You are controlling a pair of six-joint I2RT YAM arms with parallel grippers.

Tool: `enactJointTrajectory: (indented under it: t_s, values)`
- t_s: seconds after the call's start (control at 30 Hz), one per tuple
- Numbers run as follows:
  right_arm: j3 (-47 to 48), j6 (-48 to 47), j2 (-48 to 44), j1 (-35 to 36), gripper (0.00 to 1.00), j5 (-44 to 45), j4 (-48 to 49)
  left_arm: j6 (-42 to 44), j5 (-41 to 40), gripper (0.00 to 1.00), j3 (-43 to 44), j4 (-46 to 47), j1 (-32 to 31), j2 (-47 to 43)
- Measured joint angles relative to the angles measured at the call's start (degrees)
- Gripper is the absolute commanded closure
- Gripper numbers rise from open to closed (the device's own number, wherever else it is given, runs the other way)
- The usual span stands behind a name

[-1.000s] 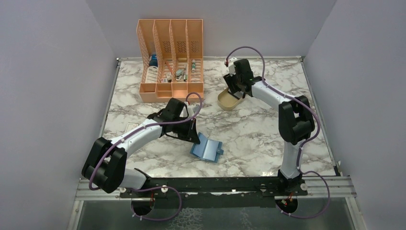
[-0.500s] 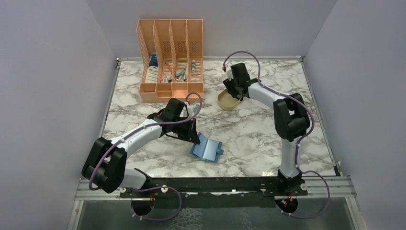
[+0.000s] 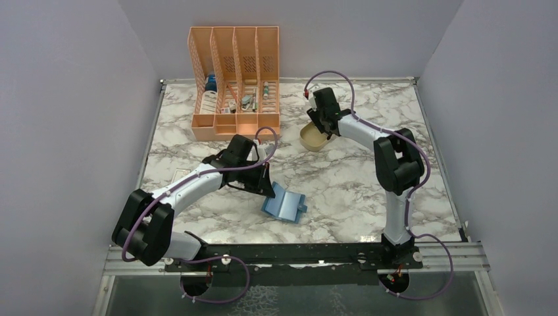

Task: Put the credit cards into the card holder
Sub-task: Pick up the credit card from the storage box.

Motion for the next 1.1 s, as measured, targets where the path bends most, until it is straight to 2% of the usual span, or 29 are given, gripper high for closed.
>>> enactJointTrajectory:
  t_s: [0.8, 1.1]
  values:
    - [0.0, 0.66, 0.0, -0.15, 0.71, 0.98, 0.42, -0.02, 0.02, 1.0, -0.04, 0.0, 0.0, -0.57]
    - [0.0, 0.92, -0.15, -0.11, 0.76, 0.96, 0.37, -0.02, 0.0, 1.0, -0.04, 0.0, 0.11, -0.57]
